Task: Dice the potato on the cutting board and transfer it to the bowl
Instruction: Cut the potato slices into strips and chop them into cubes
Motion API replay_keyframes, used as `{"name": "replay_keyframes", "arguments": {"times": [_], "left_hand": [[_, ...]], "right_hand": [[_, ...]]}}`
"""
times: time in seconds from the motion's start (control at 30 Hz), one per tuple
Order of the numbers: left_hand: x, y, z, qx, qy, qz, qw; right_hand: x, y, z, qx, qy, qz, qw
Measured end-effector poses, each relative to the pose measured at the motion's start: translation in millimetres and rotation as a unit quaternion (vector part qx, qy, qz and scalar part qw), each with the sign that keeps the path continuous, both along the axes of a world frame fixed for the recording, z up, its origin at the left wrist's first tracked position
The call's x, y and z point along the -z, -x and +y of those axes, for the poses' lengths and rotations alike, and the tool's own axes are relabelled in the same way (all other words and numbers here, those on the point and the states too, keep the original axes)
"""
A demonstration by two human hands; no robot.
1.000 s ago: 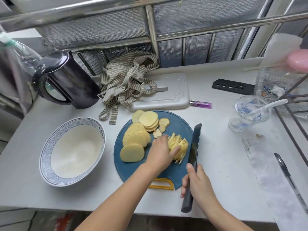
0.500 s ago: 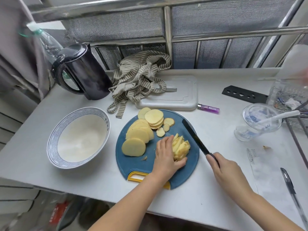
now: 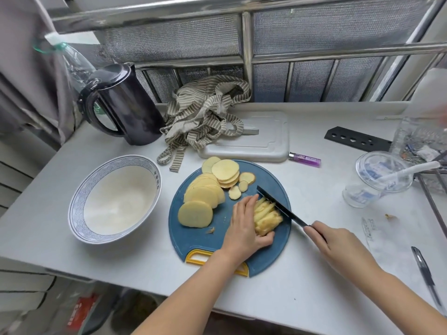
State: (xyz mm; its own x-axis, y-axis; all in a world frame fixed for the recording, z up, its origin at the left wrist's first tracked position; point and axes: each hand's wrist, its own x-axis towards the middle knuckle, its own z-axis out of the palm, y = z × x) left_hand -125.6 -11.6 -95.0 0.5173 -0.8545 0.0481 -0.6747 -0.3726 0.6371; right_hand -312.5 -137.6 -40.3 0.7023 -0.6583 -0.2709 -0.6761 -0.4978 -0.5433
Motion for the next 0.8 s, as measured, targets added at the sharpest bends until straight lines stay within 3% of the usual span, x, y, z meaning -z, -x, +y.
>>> {"name": "replay_keyframes", "arguments": {"times": [0.3, 0.8], "left_hand": [[4.4, 0.9, 3.3, -0.008, 0.079, 0.008, 0.997], [5.7, 4.4, -0.9, -0.012, 0.017, -0.019, 1.0]], "right_hand": [[3.0, -1.9, 23.6, 0.005, -0.02, -0.004, 1.0], [0.0, -6.8, 36.2, 0.006, -0.025, -0.006, 1.0]]}}
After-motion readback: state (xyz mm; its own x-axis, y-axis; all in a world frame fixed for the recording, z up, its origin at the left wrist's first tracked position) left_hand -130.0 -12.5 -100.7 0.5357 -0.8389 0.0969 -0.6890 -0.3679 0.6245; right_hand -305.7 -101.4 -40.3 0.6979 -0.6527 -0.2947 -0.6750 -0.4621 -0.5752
